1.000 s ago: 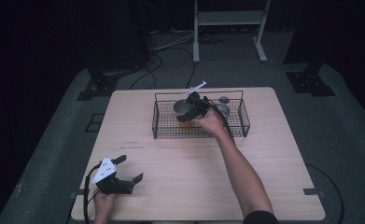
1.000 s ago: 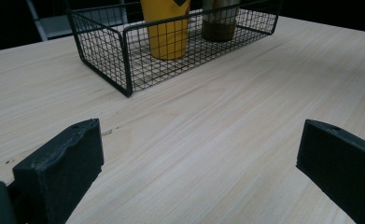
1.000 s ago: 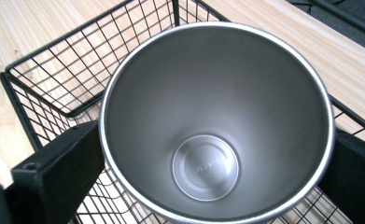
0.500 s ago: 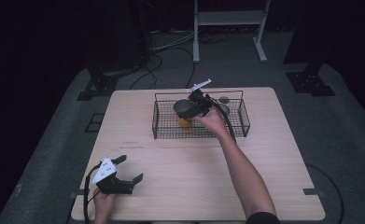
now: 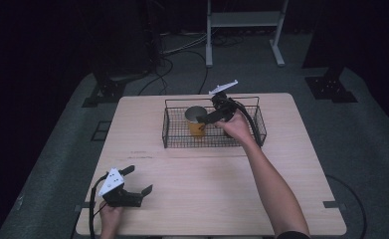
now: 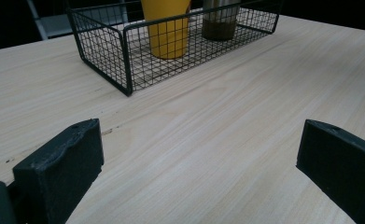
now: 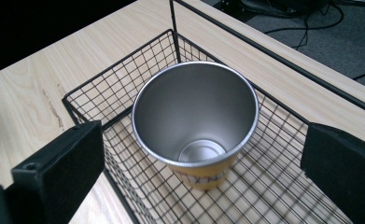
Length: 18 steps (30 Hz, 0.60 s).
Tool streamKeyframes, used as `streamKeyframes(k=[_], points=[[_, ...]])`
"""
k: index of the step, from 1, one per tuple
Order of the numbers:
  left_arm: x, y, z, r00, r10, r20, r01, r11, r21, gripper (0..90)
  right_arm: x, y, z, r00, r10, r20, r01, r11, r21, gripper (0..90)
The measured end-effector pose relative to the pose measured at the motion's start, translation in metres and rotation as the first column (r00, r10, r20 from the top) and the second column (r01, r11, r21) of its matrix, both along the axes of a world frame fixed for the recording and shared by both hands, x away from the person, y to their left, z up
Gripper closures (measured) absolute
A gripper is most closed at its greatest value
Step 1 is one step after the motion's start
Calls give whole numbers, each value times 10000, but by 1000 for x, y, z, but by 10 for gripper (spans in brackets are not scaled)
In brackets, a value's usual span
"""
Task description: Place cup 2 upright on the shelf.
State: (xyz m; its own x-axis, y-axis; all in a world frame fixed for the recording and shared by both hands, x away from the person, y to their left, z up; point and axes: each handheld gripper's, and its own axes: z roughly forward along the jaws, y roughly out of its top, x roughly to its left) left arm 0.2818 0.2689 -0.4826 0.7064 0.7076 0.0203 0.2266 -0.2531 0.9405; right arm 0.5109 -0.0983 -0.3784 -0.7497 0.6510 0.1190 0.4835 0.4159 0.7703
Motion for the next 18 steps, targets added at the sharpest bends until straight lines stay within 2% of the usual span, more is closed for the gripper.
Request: streamKeyframes(k=[18], points=[[0, 0, 0, 10000, -18, 25, 18, 10000, -12, 0, -31, -34, 18, 9996, 179, 236, -179, 9998, -11, 0]])
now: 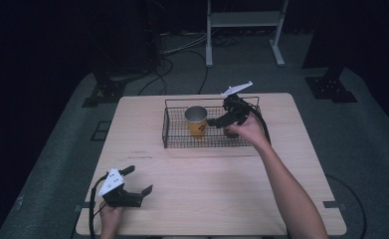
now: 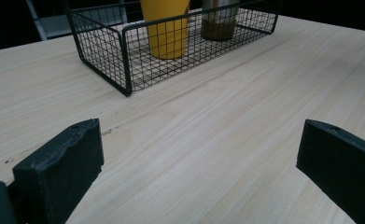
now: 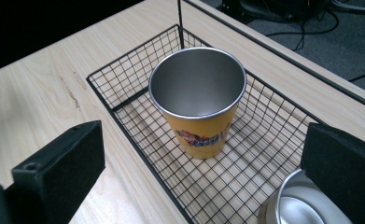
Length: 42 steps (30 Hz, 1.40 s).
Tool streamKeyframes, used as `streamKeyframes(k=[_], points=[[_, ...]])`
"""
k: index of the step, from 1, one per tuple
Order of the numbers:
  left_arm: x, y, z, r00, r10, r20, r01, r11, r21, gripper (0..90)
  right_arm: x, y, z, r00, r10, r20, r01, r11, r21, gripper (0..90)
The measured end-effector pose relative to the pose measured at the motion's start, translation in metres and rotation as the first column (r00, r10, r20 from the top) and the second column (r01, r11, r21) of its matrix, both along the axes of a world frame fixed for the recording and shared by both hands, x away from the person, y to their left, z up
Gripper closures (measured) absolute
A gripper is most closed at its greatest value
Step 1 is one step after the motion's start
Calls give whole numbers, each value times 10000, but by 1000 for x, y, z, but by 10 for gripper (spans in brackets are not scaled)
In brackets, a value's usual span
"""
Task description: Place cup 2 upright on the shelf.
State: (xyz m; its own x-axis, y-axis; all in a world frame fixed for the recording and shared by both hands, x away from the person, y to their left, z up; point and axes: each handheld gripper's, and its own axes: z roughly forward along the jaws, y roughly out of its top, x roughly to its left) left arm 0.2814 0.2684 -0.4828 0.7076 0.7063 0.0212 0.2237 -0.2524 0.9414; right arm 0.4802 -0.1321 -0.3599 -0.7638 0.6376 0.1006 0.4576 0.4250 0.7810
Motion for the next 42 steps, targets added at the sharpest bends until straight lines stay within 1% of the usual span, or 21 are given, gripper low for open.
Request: streamKeyframes(k=[2, 5, 8, 15, 24, 27, 29, 36, 39, 41, 42], points=[[0, 0, 0, 10000, -5, 15, 5, 10000, -20, 0, -3, -4, 2, 10000, -27, 10, 27, 9996, 269, 0], [0, 0, 0, 10000, 2, 23, -2, 10000, -12, 0, -6, -10, 3, 10000, -79, 58, 77, 9994, 338, 0], [0, 0, 0, 10000, -46, 25, 46, 10000, -24, 0, -9, -17, 3, 9999, -149, 11, 148, 9991, 385, 0], [0, 0, 0, 10000, -13, 29, 13, 10000, -33, 0, -18, -28, -1, 9999, -157, -73, 158, 9997, 175, 0], [0, 0, 0, 10000, -16, 19, 16, 10000, -5, 0, -29, -45, -7, 9997, -236, -94, 238, 9994, 233, 0], [0, 0, 0, 10000, -19, 15, 19, 10000, -1, 0, -32, -48, -8, 9995, -218, -231, 221, 9997, 143, 0], [0, 0, 0, 10000, -15, 17, 15, 10000, -2, 0, -34, -50, -9, 9996, -217, -177, 219, 9996, 151, 0], [0, -1, 0, 10000, -29, 21, 29, 10000, 67, 0, -41, -56, -13, 9995, -187, -239, 190, 9997, 132, 0], [0, -1, 0, 10000, -29, 15, 29, 10000, 69, 0, -44, -58, -13, 9992, -140, -370, 145, 9998, 122, 0], [0, -1, 0, 10000, -21, 19, 21, 10000, 66, 0, -46, -60, -13, 9994, -176, -304, 182, 9996, 207, 0], [0, -1, 0, 10000, -25, 19, 24, 10000, 64, 0, -47, -61, -13, 9994, -167, -289, 172, 9997, 170, 0]])
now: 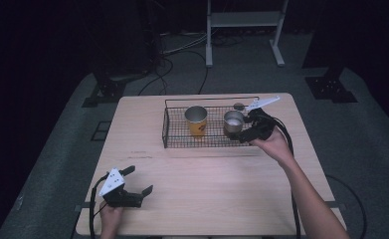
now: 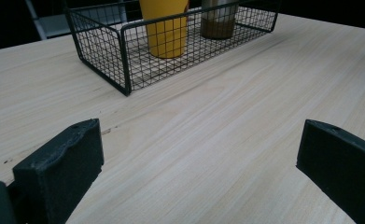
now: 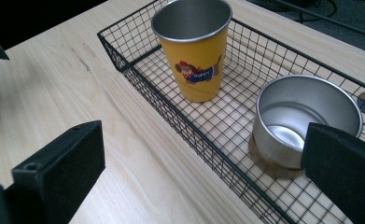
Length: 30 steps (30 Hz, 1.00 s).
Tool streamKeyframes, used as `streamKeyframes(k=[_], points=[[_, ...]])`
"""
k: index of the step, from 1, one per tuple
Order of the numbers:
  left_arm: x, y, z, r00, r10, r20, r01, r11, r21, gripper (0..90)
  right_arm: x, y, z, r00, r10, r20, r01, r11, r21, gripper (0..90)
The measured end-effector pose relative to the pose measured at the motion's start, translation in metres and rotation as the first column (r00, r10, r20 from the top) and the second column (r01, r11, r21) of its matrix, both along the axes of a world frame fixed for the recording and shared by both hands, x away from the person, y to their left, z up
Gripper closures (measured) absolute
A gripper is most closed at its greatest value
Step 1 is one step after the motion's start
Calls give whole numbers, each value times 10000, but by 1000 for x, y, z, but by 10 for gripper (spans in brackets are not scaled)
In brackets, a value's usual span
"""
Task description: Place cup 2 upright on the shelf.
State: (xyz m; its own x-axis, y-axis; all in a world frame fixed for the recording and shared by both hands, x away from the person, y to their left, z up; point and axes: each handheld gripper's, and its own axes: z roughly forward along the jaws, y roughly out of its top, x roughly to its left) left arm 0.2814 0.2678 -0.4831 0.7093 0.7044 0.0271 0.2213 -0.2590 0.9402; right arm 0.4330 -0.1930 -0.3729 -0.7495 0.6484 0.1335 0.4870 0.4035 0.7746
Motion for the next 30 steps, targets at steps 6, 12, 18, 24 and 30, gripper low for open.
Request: streamKeyframes(k=[6, 12, 18, 24, 30], points=[[0, 0, 0, 10000, 6, 0, -6, 10000, -3, 0, -9, -7, -3, 10000, -16, 12, 16, 10000, -16, 0], [0, 0, 0, 10000, 11, 2, -11, 10000, -2, 0, -19, -13, -7, 10000, -68, 54, 68, 10000, 14, 0], [0, 0, 0, 10000, 15, 8, -15, 10000, 15, 0, -26, -21, -12, 9999, -140, 34, 139, 9999, 75, 0], [0, 0, 0, 10000, 12, 4, -12, 10000, 13, 0, -33, -28, -16, 9997, -242, 14, 242, 9996, 157, 0], [0, -1, 0, 10000, 12, -7, -12, 10000, 1, 0, -39, -35, -20, 9996, -293, 20, 293, 9995, 138, 0]])
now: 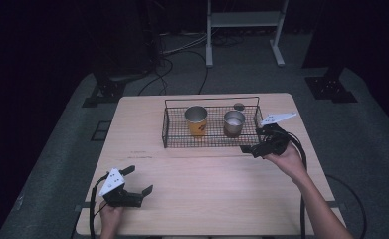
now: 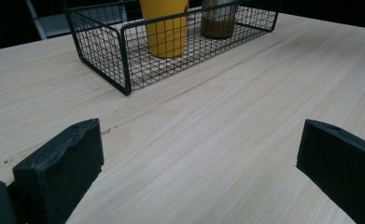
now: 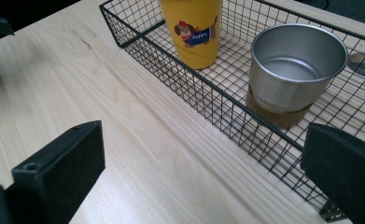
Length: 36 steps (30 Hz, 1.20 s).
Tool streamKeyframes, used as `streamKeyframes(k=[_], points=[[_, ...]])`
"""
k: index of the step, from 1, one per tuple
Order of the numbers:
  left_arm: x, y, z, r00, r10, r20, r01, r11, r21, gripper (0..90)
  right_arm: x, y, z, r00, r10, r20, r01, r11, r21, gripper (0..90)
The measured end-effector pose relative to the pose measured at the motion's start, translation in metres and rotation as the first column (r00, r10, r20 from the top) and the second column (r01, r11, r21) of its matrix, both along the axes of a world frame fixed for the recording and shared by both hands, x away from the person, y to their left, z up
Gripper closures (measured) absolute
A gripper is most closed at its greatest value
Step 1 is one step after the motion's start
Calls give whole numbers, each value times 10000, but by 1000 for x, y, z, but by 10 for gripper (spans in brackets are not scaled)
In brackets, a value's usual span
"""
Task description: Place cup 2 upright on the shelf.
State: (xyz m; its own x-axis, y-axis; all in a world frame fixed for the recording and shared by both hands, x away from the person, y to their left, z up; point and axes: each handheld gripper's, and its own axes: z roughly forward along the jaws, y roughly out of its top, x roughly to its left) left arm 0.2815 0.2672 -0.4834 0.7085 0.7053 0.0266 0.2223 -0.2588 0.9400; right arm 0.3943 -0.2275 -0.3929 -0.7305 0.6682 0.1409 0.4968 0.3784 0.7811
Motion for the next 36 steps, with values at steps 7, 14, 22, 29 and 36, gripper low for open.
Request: streamKeyframes(k=[7, 14, 22, 29, 36], points=[[0, 0, 0, 10000, -1, 6, 1, 10000, 7, 0, -9, -7, -4, 10000, -30, 12, 30, 10000, 15, 0], [0, 0, 0, 10000, -5, 10, 5, 10000, 13, 0, -19, -14, -6, 9998, -92, 157, 90, 9999, 98, 0], [0, 0, 0, 10000, 1, 10, -1, 10000, 20, 0, -28, -19, -16, 9999, -99, 18, 99, 9999, 83, 0], [0, 0, 0, 10000, -4, 20, 4, 10000, 41, 0, -35, -22, -23, 9999, -121, -19, 121, 9999, 90, 0], [0, -1, 0, 10000, 3, 16, -4, 10000, 70, 0, -43, -28, -30, 9998, -206, -78, 207, 9997, 157, 0]])
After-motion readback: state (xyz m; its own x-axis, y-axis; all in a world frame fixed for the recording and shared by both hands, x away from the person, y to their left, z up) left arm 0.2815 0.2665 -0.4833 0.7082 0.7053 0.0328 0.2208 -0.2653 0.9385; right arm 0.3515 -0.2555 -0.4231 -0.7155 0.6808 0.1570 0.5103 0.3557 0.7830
